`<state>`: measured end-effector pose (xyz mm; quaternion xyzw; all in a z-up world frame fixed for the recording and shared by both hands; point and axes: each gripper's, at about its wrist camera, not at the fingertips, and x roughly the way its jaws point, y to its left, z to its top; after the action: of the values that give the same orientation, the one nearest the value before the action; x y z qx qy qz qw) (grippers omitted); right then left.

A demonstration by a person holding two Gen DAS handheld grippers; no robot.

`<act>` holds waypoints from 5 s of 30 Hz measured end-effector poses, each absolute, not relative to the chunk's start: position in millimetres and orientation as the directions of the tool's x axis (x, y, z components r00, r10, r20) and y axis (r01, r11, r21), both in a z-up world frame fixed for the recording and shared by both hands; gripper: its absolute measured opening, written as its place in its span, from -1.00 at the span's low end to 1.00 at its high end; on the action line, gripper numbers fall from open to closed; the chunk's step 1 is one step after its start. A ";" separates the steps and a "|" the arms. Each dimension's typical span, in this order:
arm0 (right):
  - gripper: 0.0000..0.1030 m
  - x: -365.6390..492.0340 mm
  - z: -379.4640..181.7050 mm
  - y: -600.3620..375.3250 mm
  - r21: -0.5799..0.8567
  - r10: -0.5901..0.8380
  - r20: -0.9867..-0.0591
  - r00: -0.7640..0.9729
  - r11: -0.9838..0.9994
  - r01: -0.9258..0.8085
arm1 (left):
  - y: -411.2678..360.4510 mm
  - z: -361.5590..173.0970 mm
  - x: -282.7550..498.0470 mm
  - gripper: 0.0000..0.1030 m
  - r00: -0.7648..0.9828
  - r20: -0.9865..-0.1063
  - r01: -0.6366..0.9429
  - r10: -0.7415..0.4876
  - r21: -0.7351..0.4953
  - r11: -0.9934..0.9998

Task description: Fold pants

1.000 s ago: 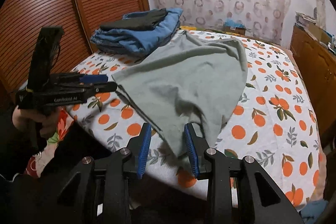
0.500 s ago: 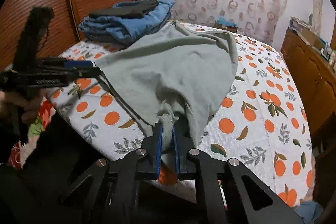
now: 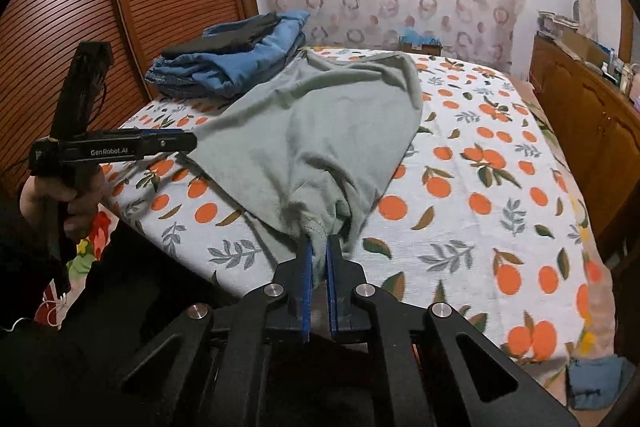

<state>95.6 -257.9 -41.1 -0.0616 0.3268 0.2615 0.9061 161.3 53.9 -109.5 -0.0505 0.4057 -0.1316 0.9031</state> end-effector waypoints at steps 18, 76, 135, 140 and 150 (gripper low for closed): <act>-0.88 97.6 -47.2 -261.9 0.138 0.485 -0.634 0.602 0.838 -0.529 | 57.6 -86.4 136.2 -0.35 0.695 -0.689 0.204 -0.208 -0.089 0.975; -0.12 279.4 14.9 -282.5 0.170 0.496 -0.621 0.607 0.841 -0.514 | 2.0 -70.7 352.1 -0.04 0.576 -0.805 0.298 -0.144 0.043 0.954; -0.34 252.8 -34.8 -204.2 0.046 0.421 -0.743 0.520 0.807 -0.588 | 40.6 -100.1 235.1 -0.94 0.607 -0.766 0.244 -0.210 -0.072 0.967; -0.33 248.1 -34.7 -207.6 0.041 0.422 -0.736 0.529 0.809 -0.587 | 48.6 -106.0 232.7 -0.91 0.595 -0.777 0.226 -0.207 -0.086 0.970; -0.32 211.1 -28.0 -227.5 0.084 0.438 -0.703 0.561 0.834 -0.546 | 51.4 -101.6 201.3 -0.34 0.605 -0.753 0.228 -0.258 -0.147 0.963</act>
<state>211.0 -227.5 -28.0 -0.0714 0.3763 0.2794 0.8805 201.3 51.4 -101.6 -0.0179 0.4230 -0.1357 0.8957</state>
